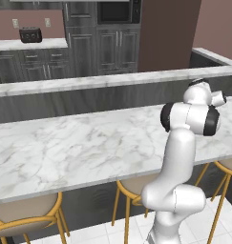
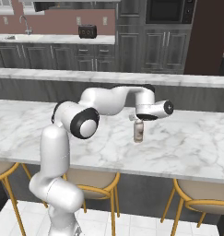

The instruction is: Get the candle and the liquor from the cabinet and move them to the dining counter.

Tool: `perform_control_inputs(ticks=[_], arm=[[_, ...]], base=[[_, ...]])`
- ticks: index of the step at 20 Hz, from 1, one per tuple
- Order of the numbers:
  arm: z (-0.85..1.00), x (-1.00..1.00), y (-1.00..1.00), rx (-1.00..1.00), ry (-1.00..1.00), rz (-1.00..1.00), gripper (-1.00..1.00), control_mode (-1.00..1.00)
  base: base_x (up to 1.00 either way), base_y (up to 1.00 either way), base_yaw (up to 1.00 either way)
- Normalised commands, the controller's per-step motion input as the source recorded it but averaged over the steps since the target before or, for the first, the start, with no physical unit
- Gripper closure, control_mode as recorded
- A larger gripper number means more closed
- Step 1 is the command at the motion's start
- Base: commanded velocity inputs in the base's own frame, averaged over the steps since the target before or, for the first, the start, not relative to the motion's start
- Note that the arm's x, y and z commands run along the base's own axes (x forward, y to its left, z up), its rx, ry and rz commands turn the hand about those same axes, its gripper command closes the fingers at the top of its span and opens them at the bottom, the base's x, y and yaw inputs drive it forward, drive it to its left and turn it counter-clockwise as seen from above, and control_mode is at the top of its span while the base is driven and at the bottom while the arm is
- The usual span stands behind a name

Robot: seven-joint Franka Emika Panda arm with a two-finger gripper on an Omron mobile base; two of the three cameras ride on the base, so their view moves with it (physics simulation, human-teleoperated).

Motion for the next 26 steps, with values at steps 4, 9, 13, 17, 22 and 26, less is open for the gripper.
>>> perform_control_inputs(ticks=[4,9,13,17,22,26], arm=[[0.33,0.0,0.0,0.0,0.0,0.0,-1.0,-1.0],[0.75,-0.01,0.02,-0.01,0.0,0.0,-1.0,-1.0],[0.83,-0.08,0.06,-0.02,0.0,0.0,-1.0,-1.0],[0.81,-0.04,0.13,-0.03,0.01,0.0,-1.0,-1.0],[0.78,-0.28,0.27,-0.05,0.11,-0.08,-1.0,-1.0],[0.7,-0.63,0.43,-0.06,0.14,-0.14,-1.0,-1.0]], base=[[0.0,0.0,0.0],[0.0,0.0,0.0],[0.0,0.0,0.0],[0.0,0.0,0.0],[0.0,0.0,0.0],[0.0,0.0,0.0]])
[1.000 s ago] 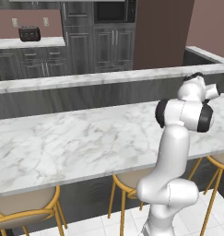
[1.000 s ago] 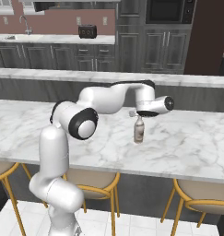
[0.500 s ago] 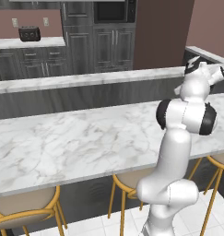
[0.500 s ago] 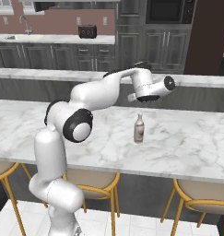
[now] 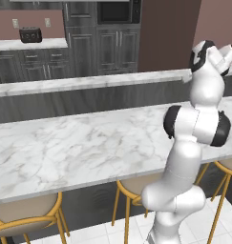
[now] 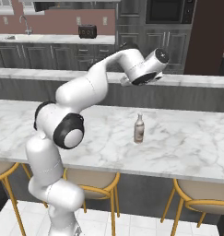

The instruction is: Get the candle and the liquor from the cabinet and move them to the dining counter.

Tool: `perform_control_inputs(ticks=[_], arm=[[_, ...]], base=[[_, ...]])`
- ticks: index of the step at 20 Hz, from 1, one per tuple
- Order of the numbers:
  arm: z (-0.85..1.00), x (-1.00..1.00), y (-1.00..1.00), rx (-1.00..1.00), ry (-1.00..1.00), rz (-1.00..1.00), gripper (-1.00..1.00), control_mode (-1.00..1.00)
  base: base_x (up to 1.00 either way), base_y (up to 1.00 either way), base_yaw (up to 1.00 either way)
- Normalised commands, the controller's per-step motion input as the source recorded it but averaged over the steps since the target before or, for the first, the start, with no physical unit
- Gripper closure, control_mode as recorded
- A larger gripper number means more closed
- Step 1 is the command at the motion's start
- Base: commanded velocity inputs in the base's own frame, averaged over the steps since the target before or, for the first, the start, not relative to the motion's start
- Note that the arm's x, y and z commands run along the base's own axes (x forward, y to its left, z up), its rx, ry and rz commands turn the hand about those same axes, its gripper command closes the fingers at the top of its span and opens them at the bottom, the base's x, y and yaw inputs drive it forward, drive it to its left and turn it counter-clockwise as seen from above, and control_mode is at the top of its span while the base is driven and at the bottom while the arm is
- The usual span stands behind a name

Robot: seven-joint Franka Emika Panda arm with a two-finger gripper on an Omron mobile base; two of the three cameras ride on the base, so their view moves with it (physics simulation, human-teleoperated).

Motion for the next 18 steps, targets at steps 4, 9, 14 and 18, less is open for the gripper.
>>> perform_control_inputs(ticks=[4,9,14,18], arm=[[0.65,-0.71,0.52,-0.06,0.14,-0.18,-1.0,-1.0],[0.34,-0.96,0.51,-0.03,0.13,-0.17,-1.0,-1.0],[0.11,-1.0,0.71,-0.03,0.04,-0.09,-1.0,-1.0],[0.06,-1.0,0.82,-0.05,0.0,0.0,-1.0,-1.0]], base=[[0.0,0.0,0.0],[0.0,0.0,0.0],[0.0,0.0,0.0],[0.0,0.0,0.0]])
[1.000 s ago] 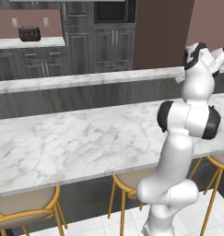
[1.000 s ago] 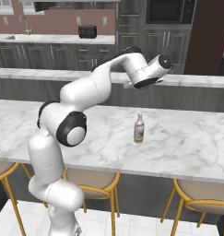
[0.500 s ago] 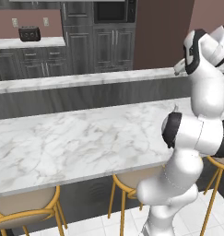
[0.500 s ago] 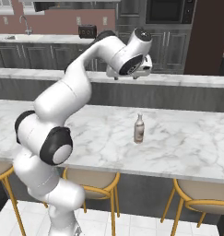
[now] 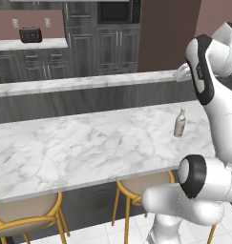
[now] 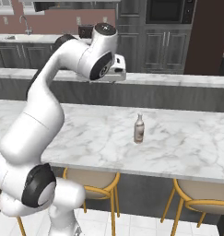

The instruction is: Get the candle and the liquor from the cabinet and move them to the dining counter.

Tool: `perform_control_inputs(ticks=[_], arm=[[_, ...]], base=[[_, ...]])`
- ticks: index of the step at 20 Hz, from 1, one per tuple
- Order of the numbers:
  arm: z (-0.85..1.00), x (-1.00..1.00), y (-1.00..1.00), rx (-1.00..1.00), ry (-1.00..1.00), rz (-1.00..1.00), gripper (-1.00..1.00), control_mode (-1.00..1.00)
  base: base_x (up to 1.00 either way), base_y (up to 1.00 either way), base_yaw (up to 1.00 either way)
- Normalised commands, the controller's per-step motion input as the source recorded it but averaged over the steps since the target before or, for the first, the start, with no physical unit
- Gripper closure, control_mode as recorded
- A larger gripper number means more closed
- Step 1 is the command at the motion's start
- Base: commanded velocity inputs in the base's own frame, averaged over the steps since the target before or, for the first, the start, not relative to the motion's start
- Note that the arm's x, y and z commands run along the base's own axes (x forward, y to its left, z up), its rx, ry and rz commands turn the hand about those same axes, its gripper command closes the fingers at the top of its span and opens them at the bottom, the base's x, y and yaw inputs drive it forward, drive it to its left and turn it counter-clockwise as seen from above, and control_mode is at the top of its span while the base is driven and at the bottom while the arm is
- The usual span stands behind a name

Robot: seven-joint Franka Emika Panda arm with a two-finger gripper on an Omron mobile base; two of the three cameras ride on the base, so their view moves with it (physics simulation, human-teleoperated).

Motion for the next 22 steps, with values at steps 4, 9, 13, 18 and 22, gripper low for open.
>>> perform_control_inputs(ticks=[4,9,13,18,22], arm=[[0.12,-1.0,0.7,-0.05,0.0,0.0,-1.0,-1.0],[0.19,-1.0,0.29,-0.01,0.0,-0.09,-1.0,-1.0],[0.22,-1.0,0.0,0.0,0.0,-0.21,-1.0,-1.0],[0.08,-1.0,0.04,0.0,-0.01,-0.18,-1.0,-1.0],[0.14,-0.95,0.24,0.0,-0.1,-0.01,-1.0,-1.0]], base=[[0.0,0.0,0.0],[0.0,0.0,0.0],[0.0,0.0,0.0],[0.0,0.0,0.0],[0.0,0.0,0.0]])
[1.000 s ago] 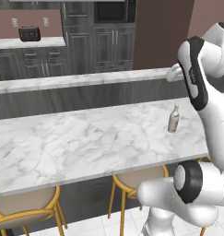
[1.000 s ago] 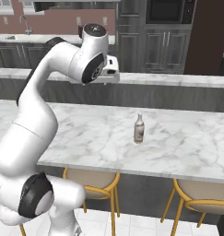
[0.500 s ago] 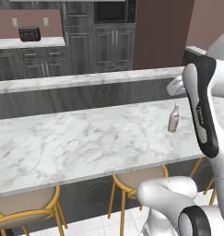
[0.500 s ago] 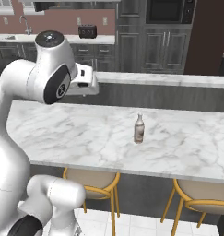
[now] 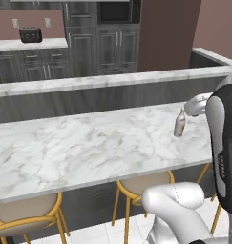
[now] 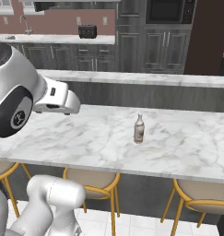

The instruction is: Get the candle and the liquor from the cabinet and move them to the dining counter.

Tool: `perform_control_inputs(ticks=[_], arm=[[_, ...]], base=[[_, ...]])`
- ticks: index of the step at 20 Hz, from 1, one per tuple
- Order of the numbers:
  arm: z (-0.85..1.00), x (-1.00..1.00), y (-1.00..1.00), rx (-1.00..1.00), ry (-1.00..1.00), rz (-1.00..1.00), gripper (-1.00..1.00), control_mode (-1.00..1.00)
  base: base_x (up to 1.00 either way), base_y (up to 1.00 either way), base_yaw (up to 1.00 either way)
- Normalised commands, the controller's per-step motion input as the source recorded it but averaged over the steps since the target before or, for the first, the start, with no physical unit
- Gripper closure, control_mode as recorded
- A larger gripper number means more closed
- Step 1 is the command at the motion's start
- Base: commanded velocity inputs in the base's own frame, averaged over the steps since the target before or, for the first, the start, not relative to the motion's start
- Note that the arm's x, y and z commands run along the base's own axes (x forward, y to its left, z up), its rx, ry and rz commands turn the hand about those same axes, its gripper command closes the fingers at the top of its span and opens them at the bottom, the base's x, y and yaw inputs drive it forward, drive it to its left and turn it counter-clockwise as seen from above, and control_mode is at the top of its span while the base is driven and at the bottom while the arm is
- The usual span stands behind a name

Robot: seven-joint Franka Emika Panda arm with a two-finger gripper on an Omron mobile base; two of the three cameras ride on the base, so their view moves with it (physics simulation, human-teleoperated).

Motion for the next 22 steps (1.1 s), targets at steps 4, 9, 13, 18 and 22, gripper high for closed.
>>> perform_control_inputs(ticks=[4,9,13,18,22], arm=[[0.0,-0.77,0.34,0.0,-0.05,0.0,-1.0,-1.0],[0.02,-0.24,0.26,0.0,-0.01,0.0,-1.0,-1.0],[0.11,0.0,0.07,0.0,0.0,0.0,-1.0,-1.0],[0.0,0.0,0.0,0.0,0.0,0.0,-1.0,-1.0],[0.0,0.0,0.0,0.0,0.0,0.0,-1.0,-1.0]], base=[[0.0,0.0,0.0],[0.0,0.0,0.0],[0.0,0.0,0.0],[0.0,0.0,0.0],[0.0,0.0,0.0]])
